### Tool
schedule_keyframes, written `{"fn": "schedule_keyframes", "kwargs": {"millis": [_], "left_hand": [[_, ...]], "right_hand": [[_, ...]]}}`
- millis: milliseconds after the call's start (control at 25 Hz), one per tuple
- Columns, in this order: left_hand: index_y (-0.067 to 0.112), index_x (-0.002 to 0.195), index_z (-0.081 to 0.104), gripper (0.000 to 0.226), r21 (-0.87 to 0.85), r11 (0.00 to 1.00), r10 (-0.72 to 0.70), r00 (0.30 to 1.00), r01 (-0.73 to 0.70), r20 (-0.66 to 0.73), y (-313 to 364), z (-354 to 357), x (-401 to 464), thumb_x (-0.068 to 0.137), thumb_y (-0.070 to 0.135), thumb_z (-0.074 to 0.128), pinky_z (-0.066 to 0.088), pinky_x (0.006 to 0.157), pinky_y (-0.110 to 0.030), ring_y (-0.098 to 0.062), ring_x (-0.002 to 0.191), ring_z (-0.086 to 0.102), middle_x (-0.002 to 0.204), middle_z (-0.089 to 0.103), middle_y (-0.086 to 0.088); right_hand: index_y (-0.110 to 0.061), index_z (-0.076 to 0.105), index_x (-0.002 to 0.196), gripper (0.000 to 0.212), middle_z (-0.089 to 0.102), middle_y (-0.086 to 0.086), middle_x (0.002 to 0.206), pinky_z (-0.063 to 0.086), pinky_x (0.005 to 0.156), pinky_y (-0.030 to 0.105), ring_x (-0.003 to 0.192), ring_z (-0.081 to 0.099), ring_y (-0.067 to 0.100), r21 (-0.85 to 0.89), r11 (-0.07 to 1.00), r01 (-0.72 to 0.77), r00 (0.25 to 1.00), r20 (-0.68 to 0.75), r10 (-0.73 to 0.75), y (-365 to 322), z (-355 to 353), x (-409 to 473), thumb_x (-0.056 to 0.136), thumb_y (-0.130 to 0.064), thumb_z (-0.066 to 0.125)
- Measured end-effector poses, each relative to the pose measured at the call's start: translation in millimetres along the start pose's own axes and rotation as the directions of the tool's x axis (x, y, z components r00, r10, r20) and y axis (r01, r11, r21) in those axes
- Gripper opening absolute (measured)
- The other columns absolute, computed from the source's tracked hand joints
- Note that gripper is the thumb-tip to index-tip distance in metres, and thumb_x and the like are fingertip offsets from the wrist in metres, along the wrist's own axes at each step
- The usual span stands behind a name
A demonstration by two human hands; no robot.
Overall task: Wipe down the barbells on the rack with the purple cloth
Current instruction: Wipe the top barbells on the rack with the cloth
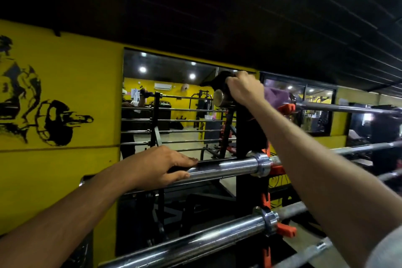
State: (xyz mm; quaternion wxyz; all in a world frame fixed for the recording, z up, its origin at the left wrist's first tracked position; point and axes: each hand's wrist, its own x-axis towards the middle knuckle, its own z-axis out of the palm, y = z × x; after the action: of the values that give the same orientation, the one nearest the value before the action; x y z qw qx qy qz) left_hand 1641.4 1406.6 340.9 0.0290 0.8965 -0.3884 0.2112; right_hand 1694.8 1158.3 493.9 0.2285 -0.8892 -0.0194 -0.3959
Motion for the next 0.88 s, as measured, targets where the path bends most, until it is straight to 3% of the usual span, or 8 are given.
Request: {"fn": "schedule_keyframes", "kwargs": {"millis": [240, 440, 560, 600, 680, 720, 800, 880], "left_hand": [[0.045, 0.147, 0.039, 0.049, -0.036, 0.999, 0.018, 1.000, -0.017, 0.021, -2.8, -2.0, -0.9, 0.100, 0.052, 0.049, 0.041, 0.109, -0.023, 0.010, 0.131, 0.044, 0.147, 0.043, 0.027], [0.048, 0.142, 0.047, 0.046, -0.086, 0.996, -0.007, 1.000, 0.005, -0.026, 0.1, -3.1, -7.5, 0.097, 0.052, 0.054, 0.042, 0.106, -0.017, 0.015, 0.126, 0.045, 0.142, 0.049, 0.029], [0.048, 0.142, 0.046, 0.046, -0.064, 0.998, -0.011, 1.000, 0.010, -0.009, 2.8, -5.4, -7.1, 0.098, 0.051, 0.054, 0.047, 0.101, -0.019, 0.011, 0.123, 0.051, 0.140, 0.052, 0.030], [0.047, 0.143, 0.045, 0.046, -0.047, 0.999, -0.010, 1.000, 0.010, 0.003, 3.7, -6.3, -7.0, 0.098, 0.051, 0.053, 0.047, 0.100, -0.020, 0.009, 0.122, 0.051, 0.140, 0.053, 0.028], [0.046, 0.143, 0.045, 0.046, -0.044, 0.999, -0.007, 1.000, 0.007, 0.008, 6.3, -7.9, -8.7, 0.099, 0.051, 0.052, 0.045, 0.103, -0.022, 0.009, 0.123, 0.050, 0.141, 0.052, 0.027], [0.046, 0.143, 0.046, 0.045, -0.048, 0.999, -0.005, 1.000, 0.005, 0.009, 7.4, -8.5, -10.2, 0.098, 0.050, 0.052, 0.045, 0.104, -0.023, 0.010, 0.124, 0.049, 0.141, 0.052, 0.027], [0.045, 0.142, 0.047, 0.045, -0.050, 0.999, -0.006, 1.000, 0.007, 0.014, 10.2, -8.8, -11.9, 0.098, 0.049, 0.055, 0.043, 0.104, -0.020, 0.010, 0.124, 0.049, 0.141, 0.051, 0.027], [0.043, 0.143, 0.048, 0.046, -0.053, 0.998, -0.016, 1.000, 0.017, 0.012, 11.7, -10.3, -11.5, 0.097, 0.047, 0.057, 0.042, 0.104, -0.018, 0.009, 0.125, 0.048, 0.142, 0.051, 0.025]], "right_hand": [[-0.018, 0.066, 0.109, 0.036, 0.066, -0.001, 0.088, 0.042, 0.096, 0.047, 0.088, 0.058, 0.022, 0.325, 0.883, 0.337, 0.925, -0.288, -0.247, -25.0, 31.1, -49.6, 0.086, -0.034, 0.043], [-0.014, 0.065, 0.122, 0.035, 0.066, 0.001, 0.120, 0.033, 0.112, 0.041, 0.118, 0.051, 0.011, 0.356, 0.748, 0.560, 0.828, -0.261, -0.495, 15.6, 32.9, -83.2, 0.090, -0.017, 0.053], [-0.017, 0.063, 0.127, 0.035, 0.069, -0.009, 0.109, 0.050, 0.089, 0.031, 0.102, 0.063, 0.006, 0.511, 0.692, 0.510, 0.854, -0.202, -0.480, 42.8, 24.5, -111.6, 0.093, -0.013, 0.053], [-0.020, 0.064, 0.122, 0.031, 0.068, -0.014, 0.096, 0.050, 0.075, 0.024, 0.087, 0.063, 0.002, 0.574, 0.698, 0.428, 0.900, -0.201, -0.386, 52.9, 24.3, -122.1, 0.094, -0.014, 0.051], [-0.026, 0.065, 0.105, 0.022, 0.065, -0.011, 0.081, 0.049, 0.066, 0.030, 0.075, 0.062, 0.010, 0.695, 0.699, 0.168, 0.970, -0.242, 0.008, 76.4, 31.0, -130.3, 0.092, -0.022, 0.048], [-0.025, 0.064, 0.100, 0.020, 0.066, -0.007, 0.082, 0.050, 0.069, 0.037, 0.079, 0.063, 0.019, 0.784, 0.620, 0.005, 0.937, -0.220, 0.271, 89.4, 33.9, -125.6, 0.089, -0.024, 0.047], [-0.019, 0.065, 0.105, 0.020, 0.067, 0.004, 0.096, 0.050, 0.079, 0.040, 0.092, 0.064, 0.029, 0.948, 0.267, -0.173, 0.742, -0.053, 0.668, 107.4, 33.0, -113.2, 0.093, -0.019, 0.049], [-0.014, 0.063, 0.110, 0.017, 0.065, 0.006, 0.101, 0.049, 0.079, 0.034, 0.086, 0.062, 0.025, 0.985, 0.025, -0.171, 0.611, 0.086, 0.787, 113.4, 30.4, -106.7, 0.100, -0.015, 0.049]]}}
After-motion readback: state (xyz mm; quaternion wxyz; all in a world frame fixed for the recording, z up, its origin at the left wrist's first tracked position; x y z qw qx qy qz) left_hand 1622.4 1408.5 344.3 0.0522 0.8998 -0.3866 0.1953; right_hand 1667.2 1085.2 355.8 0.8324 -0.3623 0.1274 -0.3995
